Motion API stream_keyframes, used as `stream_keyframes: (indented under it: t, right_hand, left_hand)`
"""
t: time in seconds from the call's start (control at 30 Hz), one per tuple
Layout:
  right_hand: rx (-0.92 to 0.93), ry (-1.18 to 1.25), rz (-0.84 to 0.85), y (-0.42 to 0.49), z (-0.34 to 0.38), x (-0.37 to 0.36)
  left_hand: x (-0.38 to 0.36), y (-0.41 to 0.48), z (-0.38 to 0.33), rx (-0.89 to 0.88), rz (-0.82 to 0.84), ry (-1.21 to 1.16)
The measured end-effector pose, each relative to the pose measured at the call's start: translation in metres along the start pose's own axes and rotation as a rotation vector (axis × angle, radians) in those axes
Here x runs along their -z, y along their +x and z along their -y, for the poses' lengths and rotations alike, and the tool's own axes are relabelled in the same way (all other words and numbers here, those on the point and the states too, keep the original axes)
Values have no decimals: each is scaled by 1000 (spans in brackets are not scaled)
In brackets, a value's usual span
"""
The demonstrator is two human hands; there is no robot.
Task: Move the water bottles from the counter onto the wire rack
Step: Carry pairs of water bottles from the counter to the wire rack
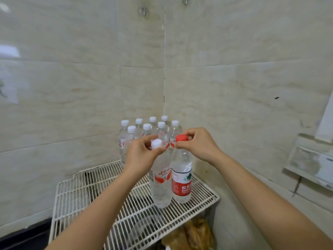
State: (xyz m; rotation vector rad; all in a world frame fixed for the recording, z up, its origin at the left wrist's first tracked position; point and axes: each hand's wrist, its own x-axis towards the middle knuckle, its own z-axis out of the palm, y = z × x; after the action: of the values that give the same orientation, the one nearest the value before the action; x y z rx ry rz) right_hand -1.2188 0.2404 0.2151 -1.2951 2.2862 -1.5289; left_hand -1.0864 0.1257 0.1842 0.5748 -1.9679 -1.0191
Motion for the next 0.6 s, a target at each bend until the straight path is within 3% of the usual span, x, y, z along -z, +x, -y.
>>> stream_keyframes:
  t: [0.33, 0.6]
  right_hand:
    - [-59, -50, -15, 90, -60, -3]
    - [-101, -95, -85, 127, -83, -13]
  left_hand:
    - [-64, 68, 8, 33, 6, 167]
    - [-89, 98, 27, 81, -21, 156]
